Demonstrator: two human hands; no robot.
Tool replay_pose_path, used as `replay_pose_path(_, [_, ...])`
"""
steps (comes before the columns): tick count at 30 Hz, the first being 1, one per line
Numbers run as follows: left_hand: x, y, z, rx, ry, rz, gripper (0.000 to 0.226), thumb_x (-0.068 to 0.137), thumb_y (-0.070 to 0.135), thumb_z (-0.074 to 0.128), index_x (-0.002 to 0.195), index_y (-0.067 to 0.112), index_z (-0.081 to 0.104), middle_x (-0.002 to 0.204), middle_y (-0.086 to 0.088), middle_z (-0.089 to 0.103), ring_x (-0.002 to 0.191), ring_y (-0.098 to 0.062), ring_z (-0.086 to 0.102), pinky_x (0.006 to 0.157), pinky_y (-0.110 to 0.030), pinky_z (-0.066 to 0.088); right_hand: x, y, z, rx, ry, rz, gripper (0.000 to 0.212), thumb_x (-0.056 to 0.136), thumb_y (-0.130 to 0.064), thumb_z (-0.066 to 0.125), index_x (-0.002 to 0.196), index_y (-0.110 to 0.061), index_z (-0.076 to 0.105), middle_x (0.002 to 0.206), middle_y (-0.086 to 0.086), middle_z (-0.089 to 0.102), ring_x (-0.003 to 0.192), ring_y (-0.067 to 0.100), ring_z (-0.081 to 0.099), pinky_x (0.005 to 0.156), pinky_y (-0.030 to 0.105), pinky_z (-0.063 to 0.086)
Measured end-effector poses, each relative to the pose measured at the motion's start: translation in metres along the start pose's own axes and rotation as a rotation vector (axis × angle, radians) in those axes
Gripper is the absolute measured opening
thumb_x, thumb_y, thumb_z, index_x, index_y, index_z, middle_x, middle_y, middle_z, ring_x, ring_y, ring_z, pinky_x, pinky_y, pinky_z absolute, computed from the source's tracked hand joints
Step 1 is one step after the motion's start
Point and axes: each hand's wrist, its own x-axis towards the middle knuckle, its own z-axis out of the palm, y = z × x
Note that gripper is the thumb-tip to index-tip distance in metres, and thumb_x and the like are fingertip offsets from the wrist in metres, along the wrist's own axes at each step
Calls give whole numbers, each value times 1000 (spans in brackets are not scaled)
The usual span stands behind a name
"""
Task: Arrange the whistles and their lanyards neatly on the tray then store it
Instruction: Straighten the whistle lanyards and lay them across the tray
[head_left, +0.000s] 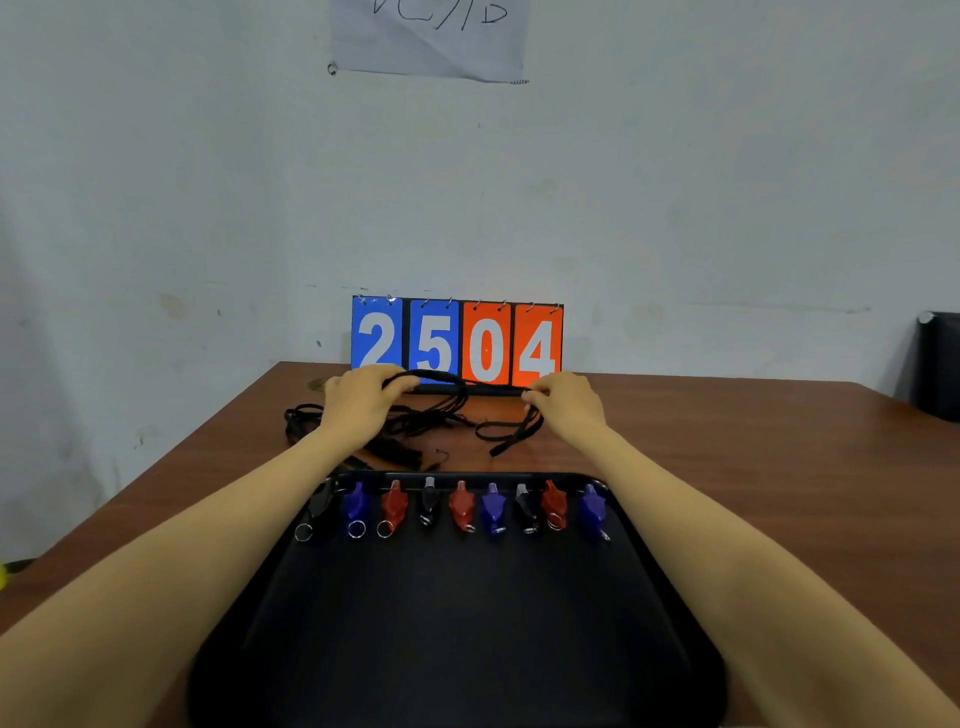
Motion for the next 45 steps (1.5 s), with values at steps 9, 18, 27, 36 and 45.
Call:
replay_pose_path(9, [1,-33,1,312,-189,-348,36,93,48,44,97,21,67,104,-6,65,106,-27,55,105,-50,26,6,8,-16,85,81,75,24,94,-25,54,97,-10,72,94,6,70,77,17,56,78,32,47])
replay_pose_path(18, [2,1,10,217,-138,-166,37,96,46,38,97,18,61,96,-2,59,108,-25,54,104,-48,25,0,-15,-18,132,-33,-97,21,93,-23,54,92,-11,71,99,5,71,93,19,63,86,33,50])
replay_pose_path(27, [-3,39,15,373,61,229,28,89,42,56,108,23,61,113,1,53,119,-20,40,107,-40,17,-2,-42,-36,143,-91,-199,27,94,-23,55,104,-3,70,109,9,67,103,21,59,79,25,42])
replay_pose_path(36, [7,54,19,9,-345,121,35,102,22,32,129,27,53,126,5,61,125,-17,45,104,-38,25,-4,-50,-48,173,-164,-303,24,95,-15,51,110,-4,67,104,10,70,92,15,61,84,23,44])
replay_pose_path(45, [12,65,12,-388,-605,106,38,94,7,48,128,23,48,120,2,55,107,-7,51,92,-22,36,-1,-44,-60,159,-146,-371,22,94,-13,51,106,-9,70,106,4,70,93,9,58,73,6,38])
